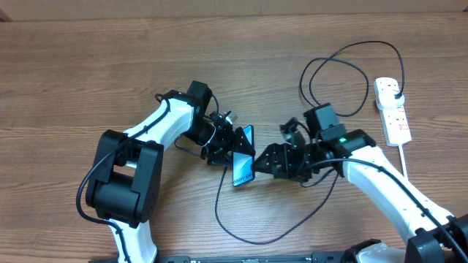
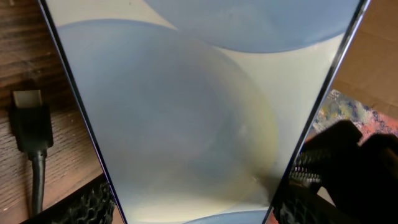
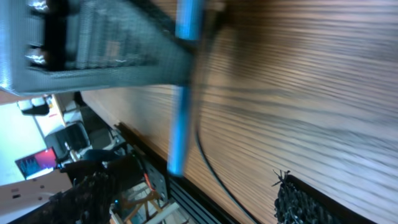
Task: Plug charger to phone and switch on socket
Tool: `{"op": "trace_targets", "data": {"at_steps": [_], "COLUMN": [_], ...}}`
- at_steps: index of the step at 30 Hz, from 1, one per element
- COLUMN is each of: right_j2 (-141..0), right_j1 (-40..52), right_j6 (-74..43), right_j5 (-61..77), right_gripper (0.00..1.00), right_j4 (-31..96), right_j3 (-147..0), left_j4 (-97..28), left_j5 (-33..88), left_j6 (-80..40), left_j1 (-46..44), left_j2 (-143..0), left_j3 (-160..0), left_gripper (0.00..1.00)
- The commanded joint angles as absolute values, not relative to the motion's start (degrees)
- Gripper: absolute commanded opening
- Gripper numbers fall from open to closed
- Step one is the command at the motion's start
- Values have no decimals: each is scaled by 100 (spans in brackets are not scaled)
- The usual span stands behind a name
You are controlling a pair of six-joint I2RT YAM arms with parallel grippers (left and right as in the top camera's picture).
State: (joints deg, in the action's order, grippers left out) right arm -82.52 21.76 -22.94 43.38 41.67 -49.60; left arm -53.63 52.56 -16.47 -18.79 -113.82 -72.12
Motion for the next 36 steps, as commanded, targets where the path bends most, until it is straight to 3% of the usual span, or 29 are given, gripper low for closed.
{"op": "trace_targets", "data": {"at_steps": [1, 10, 16, 27, 31, 34, 36], "right_j2": [-8254, -8254, -8254, -8615, -8639, -8639, -8639], "right_j1": [2453, 3103, 3225, 3232, 3232, 3229, 3229], "right_j6": [-3098, -3929, -3946, -4219, -4219, -4217, -4219], "right_j5": [3959, 2519, 2445, 2403, 2412, 2425, 2425], "right_gripper": [85, 69, 54, 46, 31, 11, 4], "right_j4": [3830, 3345, 3352, 3315, 3304, 3284, 3280], "right_j3": [-5059, -5059, -5059, -5059, -5059, -5059, -5059], "left_j4": [-5382, -5378, -5358, -5349, -5352, -5349, -5349], "left_j5": [5555, 5557, 5557, 5902, 5894, 5894, 5848], "left_j6": [-1540, -1535, -1520, -1118, -860, -766, -768], "left_j1": [-1951, -2158, -2182, -2182, -2182, -2182, -2182], "left_j2": [-11408, -11410, -11410, -11410, -11410, -11410, -11410], "left_j3": [-7332, -7332, -7332, -7332, -7332, -7332, -7332], "left_gripper": [75, 77, 78, 79, 81, 82, 83]}}
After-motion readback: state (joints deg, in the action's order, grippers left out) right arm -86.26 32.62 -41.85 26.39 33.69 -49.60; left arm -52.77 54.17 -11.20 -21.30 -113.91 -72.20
